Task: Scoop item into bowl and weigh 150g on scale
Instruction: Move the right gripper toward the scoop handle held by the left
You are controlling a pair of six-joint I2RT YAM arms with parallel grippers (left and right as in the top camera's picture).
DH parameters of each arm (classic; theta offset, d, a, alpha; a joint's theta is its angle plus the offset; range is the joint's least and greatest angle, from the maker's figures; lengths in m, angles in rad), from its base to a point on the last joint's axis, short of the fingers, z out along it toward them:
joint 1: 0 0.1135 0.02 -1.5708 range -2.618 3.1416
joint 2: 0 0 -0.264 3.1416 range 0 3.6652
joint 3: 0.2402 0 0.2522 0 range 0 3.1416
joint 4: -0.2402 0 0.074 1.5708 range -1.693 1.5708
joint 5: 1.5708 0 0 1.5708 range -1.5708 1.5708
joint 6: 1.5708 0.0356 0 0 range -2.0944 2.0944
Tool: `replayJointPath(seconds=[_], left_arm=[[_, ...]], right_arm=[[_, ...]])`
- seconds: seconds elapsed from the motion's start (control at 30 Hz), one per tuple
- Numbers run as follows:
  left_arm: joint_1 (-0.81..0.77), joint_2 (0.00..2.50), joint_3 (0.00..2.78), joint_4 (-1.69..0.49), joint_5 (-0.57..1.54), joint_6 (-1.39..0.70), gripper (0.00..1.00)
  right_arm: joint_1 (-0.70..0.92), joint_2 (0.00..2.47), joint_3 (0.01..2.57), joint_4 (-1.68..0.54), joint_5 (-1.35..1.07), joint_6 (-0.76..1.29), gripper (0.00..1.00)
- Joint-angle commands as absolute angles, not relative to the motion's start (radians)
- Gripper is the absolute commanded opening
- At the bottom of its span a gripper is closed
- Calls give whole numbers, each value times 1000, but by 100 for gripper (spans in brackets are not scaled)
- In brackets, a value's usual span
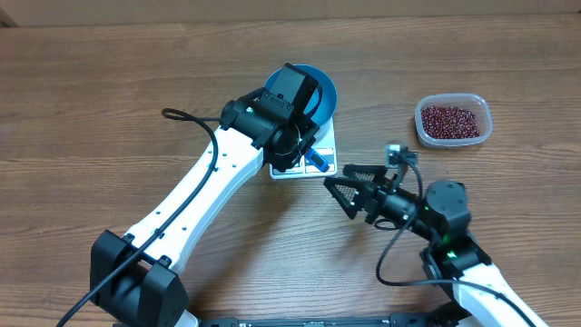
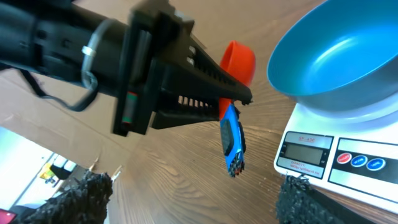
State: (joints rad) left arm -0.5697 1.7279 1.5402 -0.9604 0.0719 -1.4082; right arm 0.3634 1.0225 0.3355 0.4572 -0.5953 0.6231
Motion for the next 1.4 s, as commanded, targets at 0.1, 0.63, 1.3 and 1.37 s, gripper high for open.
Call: replayJointPath(seconds=[0.1, 0.63, 1.3, 1.37], left_arm=[[-573, 1728, 1558, -960, 73, -1422, 4], [-573, 1728, 1558, -960, 80, -1448, 4], [-573, 1728, 1558, -955, 124, -1503, 4], [-573, 1728, 1558, -955, 125, -1514, 4]], right_arm=[[405, 1150, 424, 493, -498, 612, 76], [433, 1303, 513, 516, -472, 612, 51], [433, 1336, 513, 565, -472, 659, 46], [433, 1336, 513, 564, -472, 677, 46]])
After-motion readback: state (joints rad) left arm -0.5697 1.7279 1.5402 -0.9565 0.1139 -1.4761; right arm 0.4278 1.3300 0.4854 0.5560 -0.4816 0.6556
